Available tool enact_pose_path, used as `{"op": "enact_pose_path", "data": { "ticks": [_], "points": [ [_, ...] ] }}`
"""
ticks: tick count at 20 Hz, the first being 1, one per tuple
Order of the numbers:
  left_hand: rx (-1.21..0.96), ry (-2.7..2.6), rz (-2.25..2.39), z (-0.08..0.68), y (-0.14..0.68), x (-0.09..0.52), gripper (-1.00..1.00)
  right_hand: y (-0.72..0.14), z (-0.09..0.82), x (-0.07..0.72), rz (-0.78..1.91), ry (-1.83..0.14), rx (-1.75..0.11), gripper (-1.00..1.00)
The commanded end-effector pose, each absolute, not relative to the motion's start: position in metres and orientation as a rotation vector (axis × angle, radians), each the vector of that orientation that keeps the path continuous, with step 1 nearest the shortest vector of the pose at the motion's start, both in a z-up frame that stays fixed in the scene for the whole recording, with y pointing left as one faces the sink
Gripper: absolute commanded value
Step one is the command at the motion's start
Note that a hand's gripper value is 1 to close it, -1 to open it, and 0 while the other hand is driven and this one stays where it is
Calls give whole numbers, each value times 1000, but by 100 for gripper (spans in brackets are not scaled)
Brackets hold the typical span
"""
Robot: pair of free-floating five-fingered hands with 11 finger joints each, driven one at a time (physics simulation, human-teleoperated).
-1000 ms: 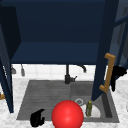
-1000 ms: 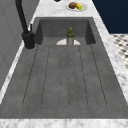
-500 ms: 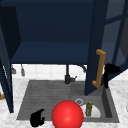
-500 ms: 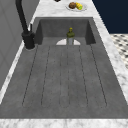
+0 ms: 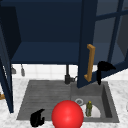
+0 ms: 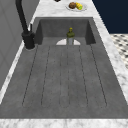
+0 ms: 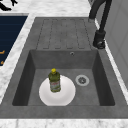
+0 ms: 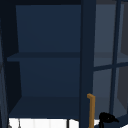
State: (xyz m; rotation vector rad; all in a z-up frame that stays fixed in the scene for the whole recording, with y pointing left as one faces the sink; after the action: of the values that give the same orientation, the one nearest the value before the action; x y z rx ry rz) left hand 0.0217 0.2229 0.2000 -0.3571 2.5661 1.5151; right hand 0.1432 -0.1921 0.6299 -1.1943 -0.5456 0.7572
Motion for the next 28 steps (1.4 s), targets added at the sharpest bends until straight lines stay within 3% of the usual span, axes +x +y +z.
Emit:
{"op": "enact_pose_path", "data": {
  "ticks": [1, 17, 28],
  "points": [
    [-357, 2566, 1515, 200, 223, 22, 0, -177, 620, 166, 712, -520, -1190, -100],
    [-357, 2566, 1515, 200, 223, 22, 0, -119, 590, 254, 493, -504, -1333, -100],
    [-357, 2566, 1515, 200, 223, 22, 0, -84, 572, 317, 277, -370, -1457, -100]
  ]
}}
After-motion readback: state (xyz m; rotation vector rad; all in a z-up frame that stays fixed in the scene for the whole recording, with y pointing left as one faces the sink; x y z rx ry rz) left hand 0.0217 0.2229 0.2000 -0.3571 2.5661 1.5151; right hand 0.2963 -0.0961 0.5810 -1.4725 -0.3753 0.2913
